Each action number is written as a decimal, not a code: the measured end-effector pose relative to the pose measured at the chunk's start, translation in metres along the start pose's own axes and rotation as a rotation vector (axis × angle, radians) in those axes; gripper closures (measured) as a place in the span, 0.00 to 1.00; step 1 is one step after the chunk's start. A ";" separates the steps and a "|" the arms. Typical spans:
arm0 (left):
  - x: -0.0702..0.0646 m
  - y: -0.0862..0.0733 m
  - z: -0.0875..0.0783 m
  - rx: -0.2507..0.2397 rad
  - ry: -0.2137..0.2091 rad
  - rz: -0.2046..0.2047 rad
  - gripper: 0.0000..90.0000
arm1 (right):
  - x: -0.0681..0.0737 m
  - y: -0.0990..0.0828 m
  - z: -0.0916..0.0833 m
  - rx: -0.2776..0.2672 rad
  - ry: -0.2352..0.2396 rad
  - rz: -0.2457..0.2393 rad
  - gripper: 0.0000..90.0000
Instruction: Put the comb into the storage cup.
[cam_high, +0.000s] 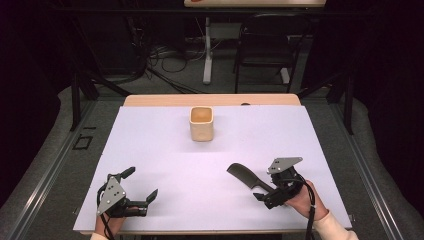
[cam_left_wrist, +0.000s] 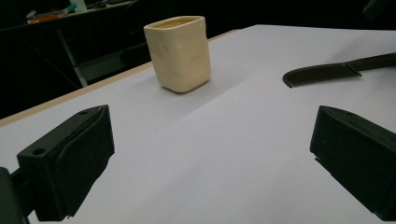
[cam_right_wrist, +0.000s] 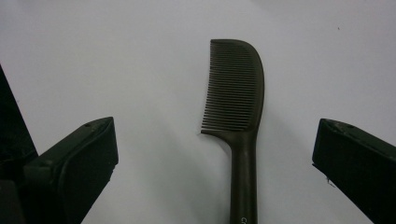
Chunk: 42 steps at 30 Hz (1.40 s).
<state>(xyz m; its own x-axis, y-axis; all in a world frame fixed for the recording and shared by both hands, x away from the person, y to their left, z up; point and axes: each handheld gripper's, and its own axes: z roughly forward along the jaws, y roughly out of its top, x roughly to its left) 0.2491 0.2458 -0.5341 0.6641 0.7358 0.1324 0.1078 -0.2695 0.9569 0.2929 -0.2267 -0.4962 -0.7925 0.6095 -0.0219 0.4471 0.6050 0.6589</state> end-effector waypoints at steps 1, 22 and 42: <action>0.000 0.000 0.000 0.000 -0.001 0.000 0.00 | -0.001 0.001 0.001 0.011 0.001 0.004 0.00; 0.000 0.000 -0.001 -0.005 0.006 -0.001 0.00 | -0.005 0.009 0.015 0.213 0.001 -0.007 0.06; 0.000 0.000 -0.001 -0.004 0.007 -0.001 0.00 | -0.010 0.018 0.038 0.416 -0.053 -0.039 0.60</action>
<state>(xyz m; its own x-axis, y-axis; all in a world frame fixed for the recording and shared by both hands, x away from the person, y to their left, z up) 0.2487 0.2467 -0.5338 0.6585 0.7407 0.1334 0.1058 -0.2666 0.9580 0.3244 -0.2021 -0.5124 -0.7945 0.6011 -0.0863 0.5553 0.7767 0.2974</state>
